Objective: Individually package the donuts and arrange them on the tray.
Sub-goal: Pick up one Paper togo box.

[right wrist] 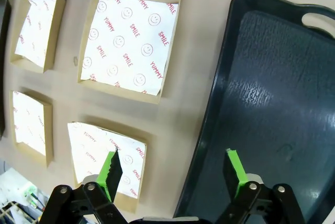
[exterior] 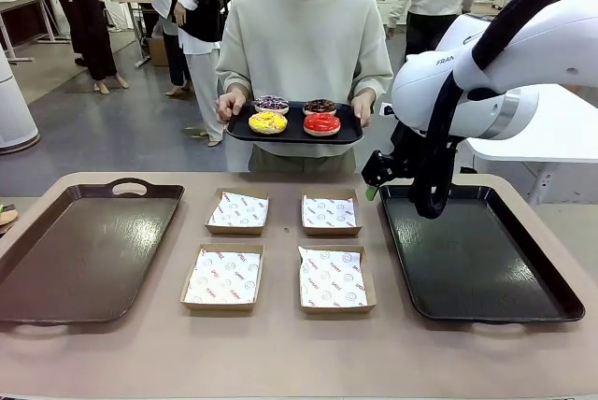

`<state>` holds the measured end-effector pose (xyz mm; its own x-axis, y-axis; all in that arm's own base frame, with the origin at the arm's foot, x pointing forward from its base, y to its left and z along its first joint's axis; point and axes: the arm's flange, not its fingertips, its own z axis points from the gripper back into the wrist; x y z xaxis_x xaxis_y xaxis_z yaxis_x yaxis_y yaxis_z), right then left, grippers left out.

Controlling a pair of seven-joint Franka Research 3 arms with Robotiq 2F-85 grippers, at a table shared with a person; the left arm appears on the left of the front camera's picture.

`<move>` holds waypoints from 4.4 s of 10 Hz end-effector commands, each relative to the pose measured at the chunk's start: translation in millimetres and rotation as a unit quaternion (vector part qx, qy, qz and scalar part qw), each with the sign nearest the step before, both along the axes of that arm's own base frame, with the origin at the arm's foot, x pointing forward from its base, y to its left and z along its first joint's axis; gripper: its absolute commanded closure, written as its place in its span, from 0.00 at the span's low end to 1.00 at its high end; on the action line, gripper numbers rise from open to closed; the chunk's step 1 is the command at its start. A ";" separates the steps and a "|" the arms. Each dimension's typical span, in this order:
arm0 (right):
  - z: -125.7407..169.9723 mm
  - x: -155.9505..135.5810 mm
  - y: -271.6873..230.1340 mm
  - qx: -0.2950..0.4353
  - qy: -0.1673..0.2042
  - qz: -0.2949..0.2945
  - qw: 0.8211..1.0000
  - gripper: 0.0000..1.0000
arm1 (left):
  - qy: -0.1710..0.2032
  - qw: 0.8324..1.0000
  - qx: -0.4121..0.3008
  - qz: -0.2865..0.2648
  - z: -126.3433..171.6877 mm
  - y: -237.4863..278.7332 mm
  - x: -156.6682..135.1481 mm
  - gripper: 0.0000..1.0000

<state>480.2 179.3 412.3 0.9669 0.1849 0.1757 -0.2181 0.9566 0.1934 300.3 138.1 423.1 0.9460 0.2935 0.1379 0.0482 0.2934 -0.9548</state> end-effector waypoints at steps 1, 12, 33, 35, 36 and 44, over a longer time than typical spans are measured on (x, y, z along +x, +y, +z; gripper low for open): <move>0.0 0.0 0.0 0.000 0.000 0.000 1.000 0.00 | -0.006 1.000 -0.005 0.004 1.4 -0.1 1.4 0.00; -40.8 87.9 71.7 -0.066 0.043 -0.050 0.996 0.00 | -0.006 1.000 -0.005 0.004 1.4 -0.1 1.4 0.00; -88.5 104.4 69.9 -0.077 0.060 -0.069 0.993 1.00 | -0.006 1.000 -0.005 0.004 1.4 -0.1 1.4 0.00; -82.5 102.9 69.0 -0.073 0.038 -0.090 0.993 1.00 | -0.006 1.000 -0.005 0.004 1.4 -0.1 1.4 0.00; -77.2 101.7 68.6 -0.074 0.039 -0.101 0.991 1.00 | -0.006 1.000 -0.005 0.004 1.4 -0.1 1.4 0.00; 103.9 69.1 80.7 -0.114 0.059 -0.093 0.987 1.00 | -0.006 1.000 -0.005 0.004 1.4 -0.1 1.4 0.00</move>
